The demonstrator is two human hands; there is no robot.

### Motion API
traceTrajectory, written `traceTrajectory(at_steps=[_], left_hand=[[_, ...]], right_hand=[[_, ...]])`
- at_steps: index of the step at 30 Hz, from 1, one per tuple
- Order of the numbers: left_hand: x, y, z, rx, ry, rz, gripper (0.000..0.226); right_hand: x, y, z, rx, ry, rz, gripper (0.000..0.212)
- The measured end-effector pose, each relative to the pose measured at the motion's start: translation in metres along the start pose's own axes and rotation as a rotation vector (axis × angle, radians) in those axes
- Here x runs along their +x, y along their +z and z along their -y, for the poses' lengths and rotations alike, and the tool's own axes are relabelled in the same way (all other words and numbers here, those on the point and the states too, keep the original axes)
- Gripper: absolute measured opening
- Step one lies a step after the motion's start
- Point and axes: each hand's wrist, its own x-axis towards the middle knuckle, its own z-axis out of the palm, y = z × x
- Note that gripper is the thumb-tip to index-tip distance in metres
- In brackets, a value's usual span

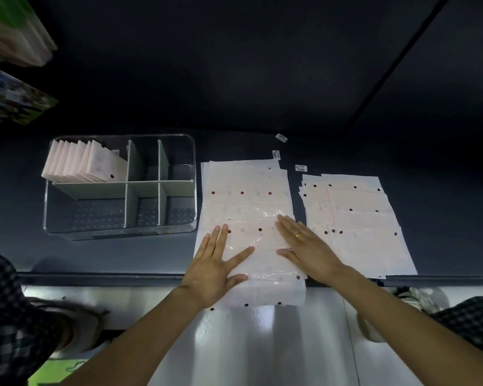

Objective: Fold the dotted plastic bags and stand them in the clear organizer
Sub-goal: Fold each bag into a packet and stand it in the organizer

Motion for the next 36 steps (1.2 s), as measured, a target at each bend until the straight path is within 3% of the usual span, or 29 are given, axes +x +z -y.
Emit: traceTrajectory(at_steps=[4,8,10,11,15,19,21,24,26,28,33,36], left_hand=[[0.0,-0.005,-0.001,-0.03,-0.03,0.03,0.058],[-0.002,-0.022,-0.011,-0.137,-0.127,-0.152,0.035],[-0.004,-0.024,-0.023,-0.164,-0.125,-0.263,0.034],[-0.005,-0.025,-0.028,-0.206,-0.117,-0.225,0.037],[-0.008,-0.021,-0.044,-0.3,-0.13,-0.227,0.045],[-0.014,-0.021,-0.046,-0.392,-0.15,-0.291,0.039],[-0.016,-0.017,-0.041,-0.489,-0.221,-0.308,0.035],[-0.021,-0.012,-0.032,-0.606,-0.282,-0.318,0.035],[-0.022,-0.014,-0.028,-0.652,-0.306,-0.336,0.032],[-0.019,-0.015,-0.026,-0.694,-0.336,-0.318,0.024],[-0.007,-0.018,-0.023,-0.84,-0.526,-0.3,0.015],[-0.005,-0.021,-0.022,-0.936,-0.597,-0.333,0.032]], right_hand=[[-0.002,-0.018,-0.007,-0.169,-0.093,-0.084,0.059],[-0.001,-0.032,-0.004,-0.326,-0.202,-0.088,0.067],[-0.004,-0.039,0.004,-0.385,-0.266,-0.198,0.05],[-0.008,-0.041,0.01,-0.4,-0.315,-0.254,0.039],[-0.025,-0.036,0.041,-0.393,-0.426,-0.398,0.019],[-0.039,-0.027,0.078,-0.185,-0.437,-0.454,0.012],[-0.042,-0.027,0.086,-0.004,-0.363,-0.414,0.026],[-0.041,-0.032,0.078,0.406,-0.19,-0.138,0.06],[-0.037,-0.032,0.069,0.618,-0.053,-0.007,0.067],[-0.028,-0.028,0.063,0.718,0.1,0.001,0.057],[0.0,-0.017,0.069,0.869,0.36,-0.053,0.005],[0.014,-0.013,0.074,0.876,0.476,-0.079,0.029]])
